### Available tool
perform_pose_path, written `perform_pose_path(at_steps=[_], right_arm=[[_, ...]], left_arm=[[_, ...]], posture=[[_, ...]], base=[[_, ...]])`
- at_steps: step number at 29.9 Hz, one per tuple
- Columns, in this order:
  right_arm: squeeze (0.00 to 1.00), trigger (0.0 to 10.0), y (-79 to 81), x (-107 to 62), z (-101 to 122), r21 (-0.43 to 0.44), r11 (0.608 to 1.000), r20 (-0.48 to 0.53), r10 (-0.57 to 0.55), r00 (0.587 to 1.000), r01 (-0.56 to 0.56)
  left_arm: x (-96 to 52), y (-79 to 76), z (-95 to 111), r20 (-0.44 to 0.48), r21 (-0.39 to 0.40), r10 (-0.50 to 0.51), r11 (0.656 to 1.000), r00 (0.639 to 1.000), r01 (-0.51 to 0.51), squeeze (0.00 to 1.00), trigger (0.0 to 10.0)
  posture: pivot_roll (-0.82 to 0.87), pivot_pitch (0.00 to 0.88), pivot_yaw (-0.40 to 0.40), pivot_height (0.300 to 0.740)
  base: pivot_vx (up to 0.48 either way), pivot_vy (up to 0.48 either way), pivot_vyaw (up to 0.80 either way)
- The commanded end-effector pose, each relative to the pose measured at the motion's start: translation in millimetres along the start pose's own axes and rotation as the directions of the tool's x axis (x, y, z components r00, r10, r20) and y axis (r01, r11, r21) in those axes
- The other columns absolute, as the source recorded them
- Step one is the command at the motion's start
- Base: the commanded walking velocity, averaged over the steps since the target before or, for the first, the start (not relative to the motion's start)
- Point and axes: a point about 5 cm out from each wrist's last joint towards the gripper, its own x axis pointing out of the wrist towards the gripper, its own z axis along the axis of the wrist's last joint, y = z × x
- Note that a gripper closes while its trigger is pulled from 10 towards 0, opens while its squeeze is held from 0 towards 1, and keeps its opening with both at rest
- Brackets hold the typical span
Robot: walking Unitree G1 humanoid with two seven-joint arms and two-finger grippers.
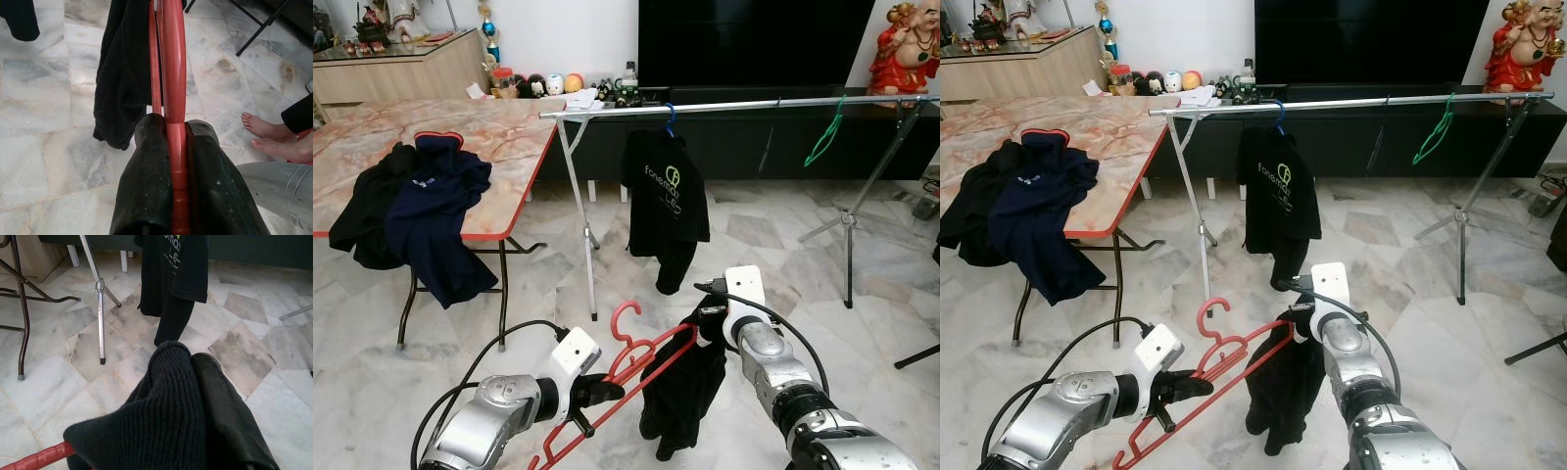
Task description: Hang hanger
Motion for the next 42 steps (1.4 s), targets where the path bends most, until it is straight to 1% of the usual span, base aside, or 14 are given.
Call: perform_pose_path(at_steps=[1, 5, 7, 8, 14, 17, 19, 23, 24, 28, 34, 39, 40, 42], right_arm=[[0.0, 10.0, -0.8, 0.3, 2.0, 0.014, 1.0, 0.005, 0.0, 1.0, 0.0], [0.0, 10.0, 0.3, 0.3, 1.9, 0.023, 1.0, 0.004, 0.008, 1.0, -0.008], [0.0, 10.0, 6.0, 1.5, 8.4, 0.044, 0.999, 0.018, 0.014, 1.0, -0.015], [0.0, 10.0, 8.3, 2.0, 11.3, 0.051, 0.999, 0.024, 0.015, 1.0, -0.016], [0.0, 10.0, 8.8, 2.5, 13.9, 0.051, 0.999, 0.026, 0.016, 1.0, -0.017], [0.0, 10.0, 8.4, 2.9, 16.4, 0.055, 0.998, 0.029, 0.015, 0.999, -0.016], [0.0, 10.0, 7.7, 3.3, 20.7, 0.062, 0.998, 0.042, 0.01, 0.999, -0.012], [0.0, 10.0, 6.8, 3.6, 23.4, 0.067, 0.998, 0.051, 0.006, 0.999, -0.009], [0.0, 10.0, 6.6, 3.6, 24.0, 0.066, 0.998, 0.052, 0.006, 0.999, -0.009], [0.0, 10.0, 8.3, 4.0, 28.0, 0.068, 0.998, 0.06, 0.013, 0.998, -0.017], [0.0, 10.0, 10.5, 4.5, 33.1, 0.064, 0.997, 0.07, 0.03, 0.997, -0.034], [0.0, 10.0, 18.8, 4.1, 36.1, 0.055, 0.992, 0.078, 0.113, 0.991, -0.117], [0.0, 10.0, 18.7, 4.0, 37.2, 0.04, 0.992, 0.084, 0.119, 0.989, -0.123], [0.0, 10.0, 17.2, 4.1, 38.7, 0.039, 0.992, 0.085, 0.119, 0.989, -0.123]], left_arm=[[-2.8, 5.6, 4.1, 0.007, 0.017, 0.026, 1.0, 1.0, -0.026, 0.0, 10.0], [-1.8, 5.7, 4.4, 0.02, 0.01, 0.027, 1.0, 0.999, -0.027, 0.0, 10.0], [4.0, -10.5, 16.6, 0.086, -0.011, -0.099, 0.995, 0.991, 0.1, 0.0, 10.0], [5.4, -17.9, 22.2, 0.112, -0.009, -0.157, 0.987, 0.981, 0.159, 0.0, 10.0], [4.2, -18.8, 21.9, 0.11, -0.002, -0.164, 0.986, 0.98, 0.166, 0.0, 10.0], [4.8, -17.9, 21.7, 0.108, -0.003, -0.152, 0.988, 0.982, 0.154, 0.0, 10.0], [6.3, -15.6, 20.6, 0.091, -0.001, -0.122, 0.992, 0.988, 0.123, 0.0, 10.0], [8.5, -12.2, 20.1, 0.09, -0.004, -0.08, 0.997, 0.993, 0.081, 0.0, 10.0], [9.7, -8.9, 20.1, 0.088, 0.003, -0.047, 0.999, 0.995, 0.047, 0.0, 10.0], [12.0, -2.4, 20.9, 0.081, 0.008, 0.02, 1.0, 0.997, -0.02, 0.0, 10.0], [14.2, -2.0, 22.6, 0.097, 0.0, 0.042, 0.999, 0.994, -0.042, 0.0, 10.0], [18.4, -1.8, 24.9, 0.122, -0.017, 0.053, 0.999, 0.991, -0.051, 0.0, 10.0], [19.2, -2.3, 25.2, 0.125, -0.021, 0.05, 0.999, 0.991, -0.048, 0.0, 10.0], [20.3, -2.2, 26.5, 0.13, -0.02, 0.054, 0.998, 0.99, -0.052, 0.0, 10.0]], posture=[[0.03, 0.0, 0.031, 0.74], [0.03, 0.0, 0.031, 0.74], [0.03, 0.0, 0.03, 0.74], [0.03, 0.0, 0.032, 0.74], [0.03, 0.0, 0.03, 0.74], [0.03, 0.0, 0.03, 0.74], [0.03, 0.0, 0.03, 0.74], [0.03, 0.0, 0.029, 0.74], [0.03, 0.0, 0.028, 0.74], [0.03, 0.0, 0.028, 0.74], [0.02, 0.0, 0.025, 0.74], [0.01, 0.0, 0.025, 0.74], [0.01, 0.0, 0.025, 0.74], [0.01, 0.0, 0.026, 0.74]], base=[[0.0, 0.0, 0.0], [0.0, 0.0, 0.0], [0.0, 0.0, 0.0], [0.0, 0.0, 0.0], [0.0, 0.0, 0.0], [0.0, 0.0, 0.0], [0.0, 0.0, 0.0], [0.0, 0.0, 0.0], [0.0, 0.0, 0.0], [0.0, 0.0, 0.0], [0.0, 0.0, 0.0], [0.0, 0.0, 0.0], [0.0, 0.0, 0.0], [0.0, 0.0, 0.0]])
